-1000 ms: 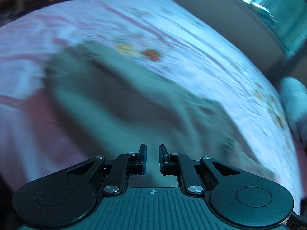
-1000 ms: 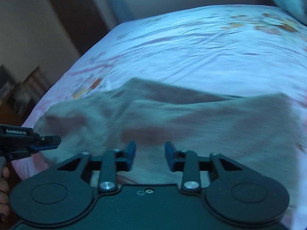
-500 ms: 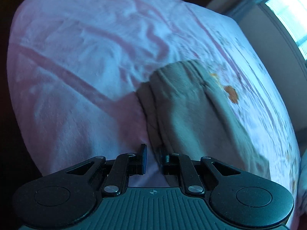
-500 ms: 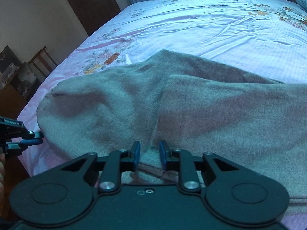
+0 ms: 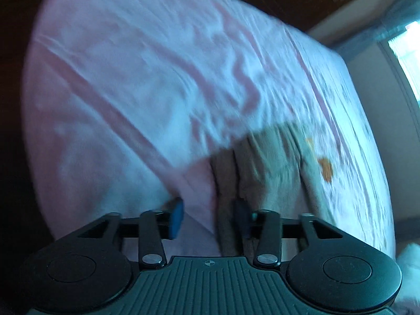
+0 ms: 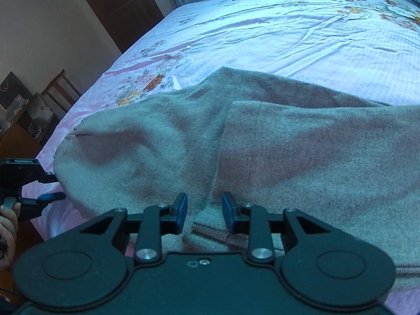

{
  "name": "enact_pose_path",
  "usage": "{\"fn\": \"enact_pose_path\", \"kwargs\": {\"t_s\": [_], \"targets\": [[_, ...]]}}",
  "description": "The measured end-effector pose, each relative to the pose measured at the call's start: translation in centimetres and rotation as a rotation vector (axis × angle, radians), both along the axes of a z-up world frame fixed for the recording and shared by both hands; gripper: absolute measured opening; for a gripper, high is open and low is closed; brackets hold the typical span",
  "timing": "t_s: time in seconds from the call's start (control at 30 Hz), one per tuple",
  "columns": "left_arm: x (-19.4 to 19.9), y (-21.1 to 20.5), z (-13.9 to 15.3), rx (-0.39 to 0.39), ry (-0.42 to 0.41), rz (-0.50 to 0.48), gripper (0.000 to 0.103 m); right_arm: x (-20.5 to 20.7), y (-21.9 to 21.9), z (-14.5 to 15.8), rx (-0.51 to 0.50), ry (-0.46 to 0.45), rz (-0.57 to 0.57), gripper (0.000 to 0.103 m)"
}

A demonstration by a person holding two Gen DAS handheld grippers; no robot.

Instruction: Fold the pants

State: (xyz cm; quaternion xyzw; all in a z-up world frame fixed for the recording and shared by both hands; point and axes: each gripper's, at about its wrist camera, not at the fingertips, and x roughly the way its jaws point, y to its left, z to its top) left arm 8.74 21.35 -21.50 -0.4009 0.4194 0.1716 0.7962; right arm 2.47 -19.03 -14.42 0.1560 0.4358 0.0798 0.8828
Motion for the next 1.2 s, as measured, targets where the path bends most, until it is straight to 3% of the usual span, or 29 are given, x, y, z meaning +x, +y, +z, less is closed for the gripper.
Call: {"fn": "enact_pose_path", "kwargs": {"t_s": [0.07,0.43,0.5,0.63,0.7,0.8,0.87,1.0,1.1,1.2], "targets": [[0.4,0.1,0.3,0.034,0.012,-0.011,0.086,-0.1,-0.1,0.0,0.003,-0.001,0.002,0.022],[3.3,-1.3,-1.4,-0.146,-0.045,-0.044,0.085,-0.1,0.0,-0.1,0.004,-0.006,-0.002,0.022],[3.5,-1.9,-1.7,-0.176,-0.061,-0.05,0.065,0.0,0.0,-0.2,0.005,-0.005,-0.003,0.022],[3.5,-2.7,-2.2,-0.176,-0.071,-0.045,0.055,0.0,0.1,-0.1,0.004,-0.006,-0.005,0.022],[3.1,-2.8,-2.3,-0.177,-0.084,-0.035,0.041,-0.1,0.1,-0.1,0.008,-0.011,-0.013,0.022],[2.3,-3.0,-2.1,-0.151,-0.108,-0.046,0.028,-0.3,0.3,0.0,-0.013,-0.02,-0.014,0.02],[2.1,-3.3,-1.8,-0.14,-0.126,-0.047,0.024,-0.5,1.1,0.2,-0.09,-0.035,0.008,0.013],[1.8,-4.0,-1.0,-0.106,-0.151,-0.069,0.021,-2.0,2.4,0.5,-0.193,-0.084,0.05,0.011],[1.6,-4.0,-0.6,-0.1,-0.162,-0.069,0.02,-2.6,1.8,0.8,-0.172,-0.089,0.038,0.011],[1.3,-4.6,0.0,-0.066,-0.183,-0.084,0.019,-1.9,0.6,-0.5,-0.099,-0.029,0.025,0.011]]}}
